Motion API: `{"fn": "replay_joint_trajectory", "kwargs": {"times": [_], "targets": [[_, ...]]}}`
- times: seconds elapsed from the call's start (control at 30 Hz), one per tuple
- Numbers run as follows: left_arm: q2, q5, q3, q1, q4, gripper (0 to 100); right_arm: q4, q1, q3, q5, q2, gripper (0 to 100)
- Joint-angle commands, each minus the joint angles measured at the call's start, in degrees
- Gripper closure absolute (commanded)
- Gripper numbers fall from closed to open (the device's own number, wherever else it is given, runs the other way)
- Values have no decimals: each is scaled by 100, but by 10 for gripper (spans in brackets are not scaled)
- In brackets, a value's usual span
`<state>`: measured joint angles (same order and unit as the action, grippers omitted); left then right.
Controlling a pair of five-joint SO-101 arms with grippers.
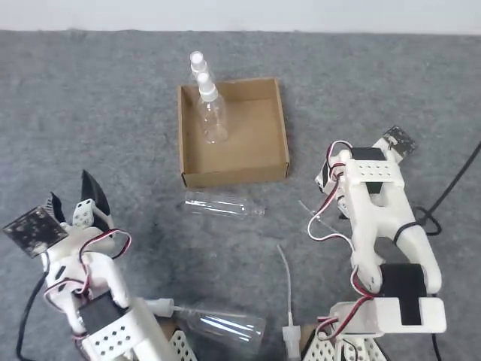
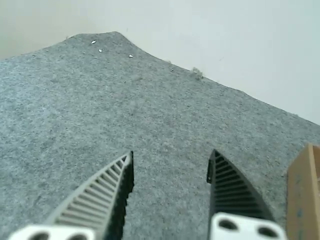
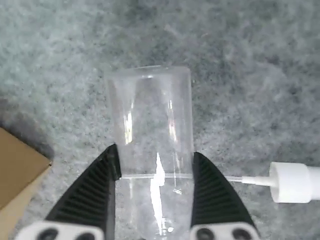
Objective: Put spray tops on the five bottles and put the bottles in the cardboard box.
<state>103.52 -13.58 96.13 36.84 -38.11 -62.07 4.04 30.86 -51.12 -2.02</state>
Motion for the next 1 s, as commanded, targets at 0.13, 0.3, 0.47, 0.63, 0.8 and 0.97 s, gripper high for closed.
{"fn": "replay_joint_trajectory", "kwargs": {"times": [0.13,0.3,0.47,0.63,0.8,0.97], "targets": [[123,70,-163,-18,158,772,-215,110,-404,-44,-127,680],[123,70,-163,-18,158,772,-1068,303,-976,-62,-347,667],[123,70,-127,-18,185,772,-1279,374,-1125,-44,-690,667],[123,70,-127,-18,185,772,-1305,374,-1108,-35,-945,668],[123,70,-127,-18,185,772,-1604,374,-1134,413,-1156,668],[123,70,-127,-18,185,772,-2035,374,-1134,1873,-1446,668]]}}
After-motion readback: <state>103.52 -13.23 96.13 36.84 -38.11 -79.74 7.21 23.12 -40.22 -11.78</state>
